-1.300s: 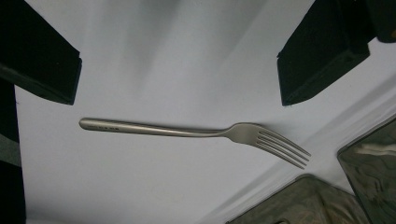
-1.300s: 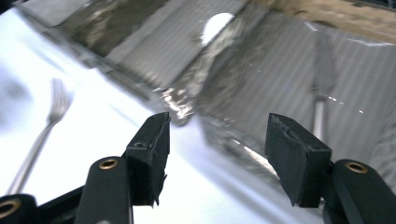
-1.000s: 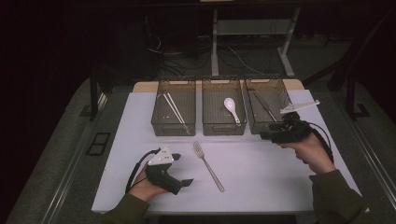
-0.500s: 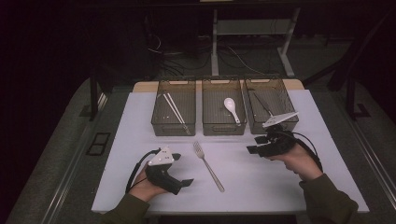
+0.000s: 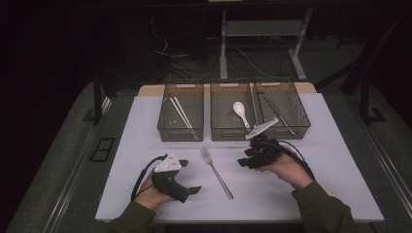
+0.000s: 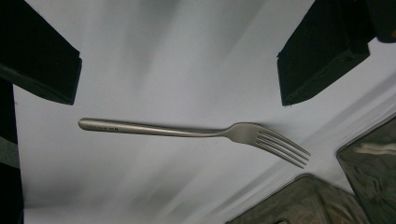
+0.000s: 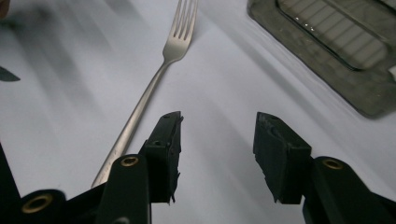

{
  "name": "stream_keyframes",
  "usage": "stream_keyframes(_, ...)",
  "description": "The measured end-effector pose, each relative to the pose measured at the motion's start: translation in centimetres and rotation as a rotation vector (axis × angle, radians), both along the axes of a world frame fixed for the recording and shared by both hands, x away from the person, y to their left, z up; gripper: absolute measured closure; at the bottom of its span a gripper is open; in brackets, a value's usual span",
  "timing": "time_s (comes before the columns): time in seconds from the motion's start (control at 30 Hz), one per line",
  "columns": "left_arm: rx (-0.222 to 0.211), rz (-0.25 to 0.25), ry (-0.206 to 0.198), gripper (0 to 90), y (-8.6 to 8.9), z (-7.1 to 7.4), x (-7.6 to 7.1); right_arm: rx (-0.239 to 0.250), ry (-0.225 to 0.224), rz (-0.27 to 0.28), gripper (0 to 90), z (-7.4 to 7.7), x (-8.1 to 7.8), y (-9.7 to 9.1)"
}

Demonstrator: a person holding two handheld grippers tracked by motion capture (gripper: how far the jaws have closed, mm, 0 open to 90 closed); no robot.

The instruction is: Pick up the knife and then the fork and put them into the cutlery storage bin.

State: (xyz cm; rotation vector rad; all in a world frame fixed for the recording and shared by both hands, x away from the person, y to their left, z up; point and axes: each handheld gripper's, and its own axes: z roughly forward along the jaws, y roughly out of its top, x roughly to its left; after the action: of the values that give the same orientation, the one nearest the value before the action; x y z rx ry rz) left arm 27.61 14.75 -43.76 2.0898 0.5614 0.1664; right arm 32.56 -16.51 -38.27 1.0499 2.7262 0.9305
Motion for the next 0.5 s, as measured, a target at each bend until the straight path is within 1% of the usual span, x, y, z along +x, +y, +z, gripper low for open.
stream_keyframes(0.1, -0.002, 0.001, 0.000, 0.0, 0.0, 0.0, 0.0, -0.016, 0.009, 0.007, 52.7, -0.3, 0.3, 1.2)
stream_keyframes(0.2, -0.003, 0.001, 0.001, 0.0, 0.0, 0.0, 0.0, -0.020, 0.024, 0.032, 53.4, -0.7, 0.5, 2.6)
stream_keyframes(0.27, -0.003, 0.001, 0.001, 0.0, 0.0, 0.0, 0.0, -0.038, 0.035, 0.039, 53.6, -0.9, 0.7, 3.6)
stream_keyframes(0.43, -0.006, -0.001, 0.002, 0.0, 0.0, 0.0, 0.0, -0.065, 0.061, 0.067, 54.4, -1.5, 1.0, 5.6)
stream_keyframes(0.5, -0.004, -0.002, 0.000, 0.0, 0.0, 0.0, 0.0, -0.088, 0.058, 0.080, 55.6, -1.8, 1.1, 6.2)
